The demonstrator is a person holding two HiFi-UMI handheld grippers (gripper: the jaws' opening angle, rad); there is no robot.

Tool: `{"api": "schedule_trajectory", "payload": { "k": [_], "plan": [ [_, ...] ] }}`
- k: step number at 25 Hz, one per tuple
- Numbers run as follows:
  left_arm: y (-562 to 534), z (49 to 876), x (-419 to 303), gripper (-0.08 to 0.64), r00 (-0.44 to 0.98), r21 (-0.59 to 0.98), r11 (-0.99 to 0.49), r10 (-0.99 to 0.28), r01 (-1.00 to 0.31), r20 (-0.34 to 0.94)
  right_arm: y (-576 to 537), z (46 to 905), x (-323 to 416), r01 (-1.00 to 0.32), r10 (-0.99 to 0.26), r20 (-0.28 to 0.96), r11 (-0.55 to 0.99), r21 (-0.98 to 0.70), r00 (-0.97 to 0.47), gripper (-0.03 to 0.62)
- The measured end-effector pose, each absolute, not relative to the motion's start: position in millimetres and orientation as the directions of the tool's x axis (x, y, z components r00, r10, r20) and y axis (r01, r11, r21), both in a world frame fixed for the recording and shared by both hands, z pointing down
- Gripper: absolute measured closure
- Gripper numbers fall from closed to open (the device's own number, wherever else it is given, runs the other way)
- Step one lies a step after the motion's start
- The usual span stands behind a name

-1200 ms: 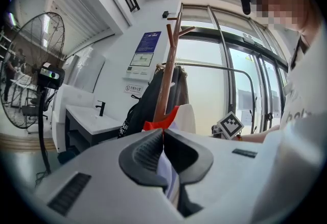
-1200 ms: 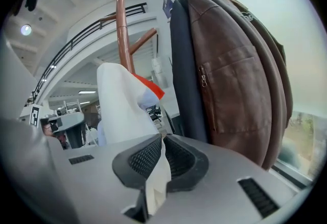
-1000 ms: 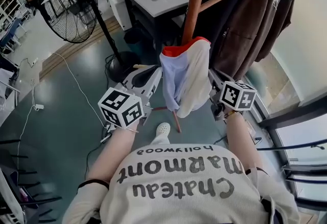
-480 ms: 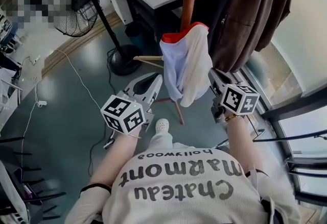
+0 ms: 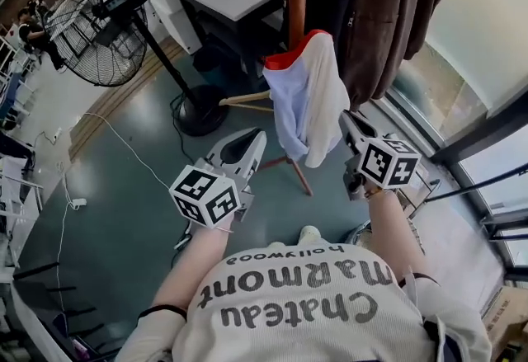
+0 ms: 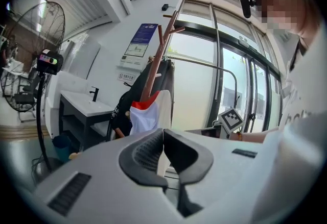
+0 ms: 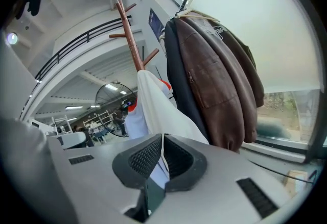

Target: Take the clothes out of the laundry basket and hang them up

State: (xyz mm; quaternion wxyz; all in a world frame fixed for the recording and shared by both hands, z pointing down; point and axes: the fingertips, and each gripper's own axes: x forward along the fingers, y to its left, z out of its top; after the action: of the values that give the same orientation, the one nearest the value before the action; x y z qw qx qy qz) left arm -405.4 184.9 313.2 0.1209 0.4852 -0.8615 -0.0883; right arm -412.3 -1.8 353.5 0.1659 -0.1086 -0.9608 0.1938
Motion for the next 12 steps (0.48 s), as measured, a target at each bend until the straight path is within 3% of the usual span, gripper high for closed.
{"api": "schedule_trajectory", "payload": {
  "k": [12],
  "plan": [
    [177, 333, -364, 0.548, -0.298, 0.314, 0.327, -0.945, -0.891, 0.135, 16, 362, -335, 0.002, 0.115, 0.288, 0.932, -0.363, -0.951, 0.560]
  ]
}}
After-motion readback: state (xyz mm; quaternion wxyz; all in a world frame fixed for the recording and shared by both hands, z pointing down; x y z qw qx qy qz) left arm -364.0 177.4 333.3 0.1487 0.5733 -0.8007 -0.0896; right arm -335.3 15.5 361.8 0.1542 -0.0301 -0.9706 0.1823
